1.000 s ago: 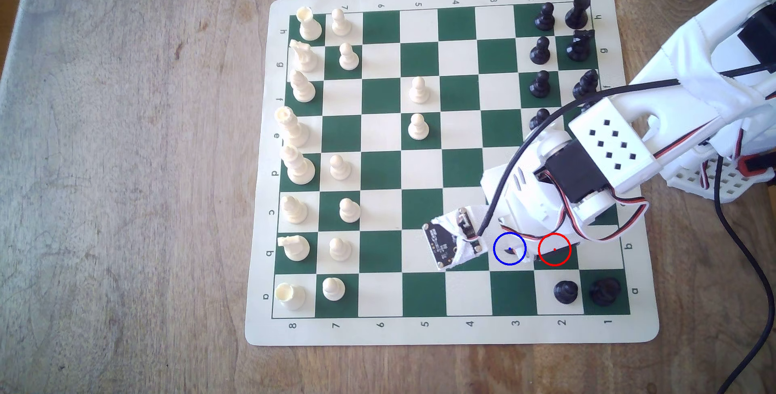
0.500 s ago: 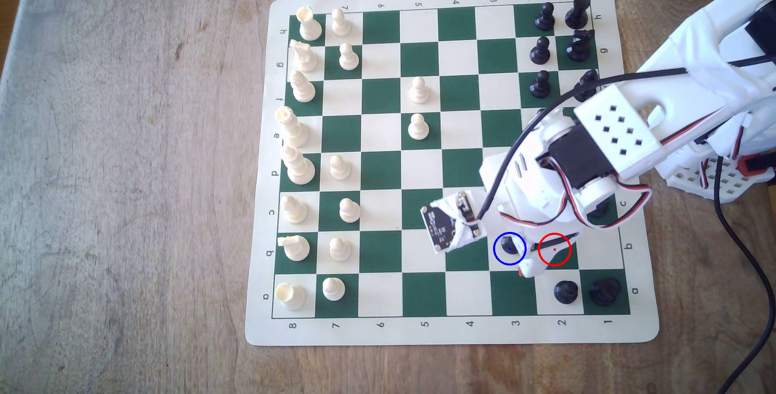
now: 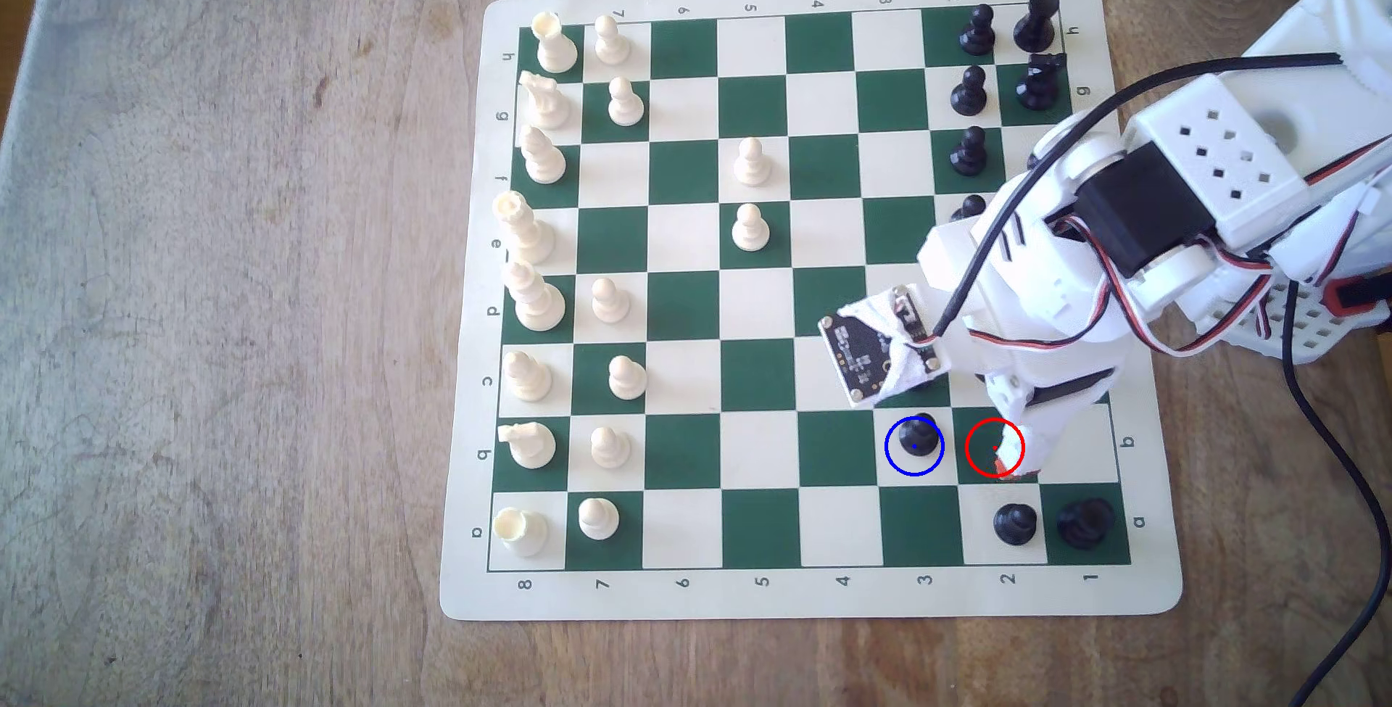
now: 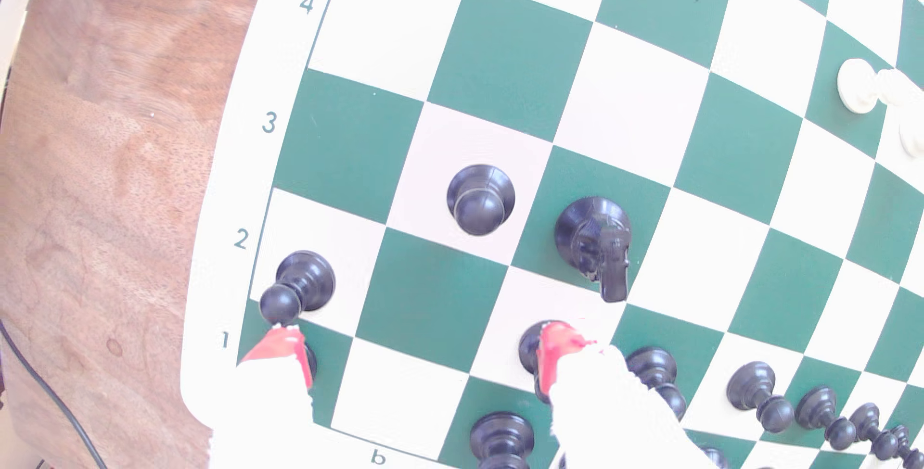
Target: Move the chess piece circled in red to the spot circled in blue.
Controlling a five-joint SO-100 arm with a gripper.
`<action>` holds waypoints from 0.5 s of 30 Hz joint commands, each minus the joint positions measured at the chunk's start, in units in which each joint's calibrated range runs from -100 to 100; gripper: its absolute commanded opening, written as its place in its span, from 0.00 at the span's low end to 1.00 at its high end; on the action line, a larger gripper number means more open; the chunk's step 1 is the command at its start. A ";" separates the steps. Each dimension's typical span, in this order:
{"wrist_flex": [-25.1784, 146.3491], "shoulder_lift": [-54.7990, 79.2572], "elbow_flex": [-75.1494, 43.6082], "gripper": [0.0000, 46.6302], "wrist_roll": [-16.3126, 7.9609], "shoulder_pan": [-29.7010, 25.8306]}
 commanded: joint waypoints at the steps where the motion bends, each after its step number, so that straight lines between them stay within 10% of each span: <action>1: 3.63 -7.13 -1.81 0.55 0.10 1.70; 15: 12.40 -27.07 3.99 0.56 -1.07 6.47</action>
